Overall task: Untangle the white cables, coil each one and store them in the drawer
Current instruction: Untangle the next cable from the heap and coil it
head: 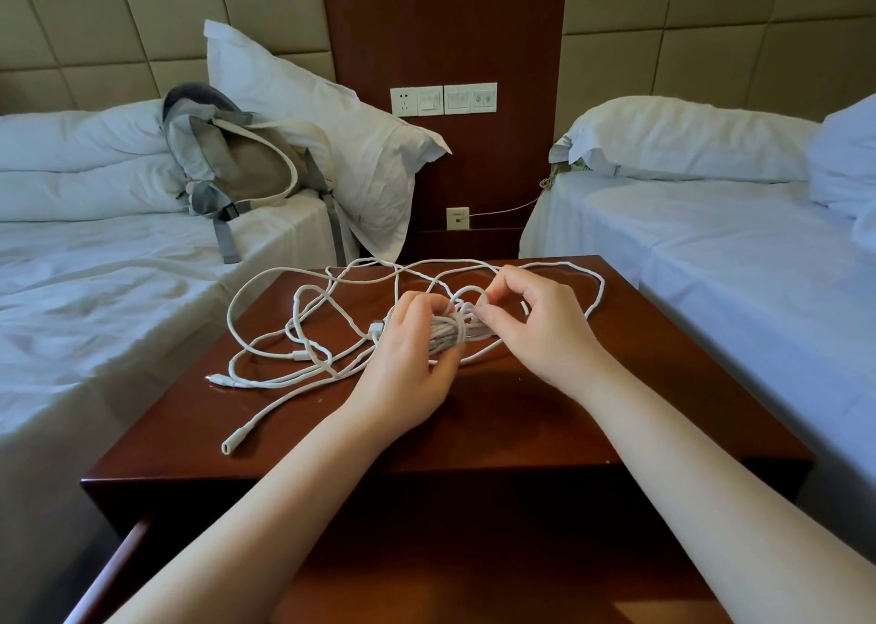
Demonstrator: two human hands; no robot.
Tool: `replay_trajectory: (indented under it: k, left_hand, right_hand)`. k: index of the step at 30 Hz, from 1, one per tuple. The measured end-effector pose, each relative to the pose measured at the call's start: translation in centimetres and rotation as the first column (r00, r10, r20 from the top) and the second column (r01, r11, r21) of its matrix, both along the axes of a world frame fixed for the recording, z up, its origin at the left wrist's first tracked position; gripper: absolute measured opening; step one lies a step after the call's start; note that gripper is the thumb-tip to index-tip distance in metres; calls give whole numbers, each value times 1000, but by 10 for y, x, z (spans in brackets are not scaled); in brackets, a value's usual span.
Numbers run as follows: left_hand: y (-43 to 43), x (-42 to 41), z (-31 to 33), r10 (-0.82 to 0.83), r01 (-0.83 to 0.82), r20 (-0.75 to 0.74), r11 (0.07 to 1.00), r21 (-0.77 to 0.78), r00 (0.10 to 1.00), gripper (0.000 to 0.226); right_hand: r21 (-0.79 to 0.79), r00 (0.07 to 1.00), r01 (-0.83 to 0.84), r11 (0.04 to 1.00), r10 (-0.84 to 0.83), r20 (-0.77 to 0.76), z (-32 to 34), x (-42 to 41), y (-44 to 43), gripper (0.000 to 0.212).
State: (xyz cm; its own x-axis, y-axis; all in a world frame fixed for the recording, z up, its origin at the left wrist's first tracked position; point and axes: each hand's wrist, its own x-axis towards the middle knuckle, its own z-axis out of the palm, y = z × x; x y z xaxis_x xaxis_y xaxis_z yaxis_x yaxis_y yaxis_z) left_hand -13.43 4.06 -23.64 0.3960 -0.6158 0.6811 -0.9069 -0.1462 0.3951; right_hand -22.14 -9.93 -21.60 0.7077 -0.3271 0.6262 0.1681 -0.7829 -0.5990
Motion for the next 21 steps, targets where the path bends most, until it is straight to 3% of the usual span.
replay_trajectory:
  k: [5,9,17,21]
  left_hand:
    - [1,-1,0,-5,3,-74,1000,-26,997,35]
    - [2,0,0,8,-16,-98,997,-79,995,35]
    - [1,-2,0,19,-21,-18,993,-118,1000,36]
    - [1,-2,-1,-3,0,-20,988,-151,1000,49]
  right_hand:
    - [42,992,14,999,-19,123,-8,6,10,10]
    - [-85,979,55,995,-37,200,-7,9,9,11]
    - [-170,951,75,983,-20,307,-8,6,6,8]
    - [-183,946,92,979,-29,322,-8,8,7,13]
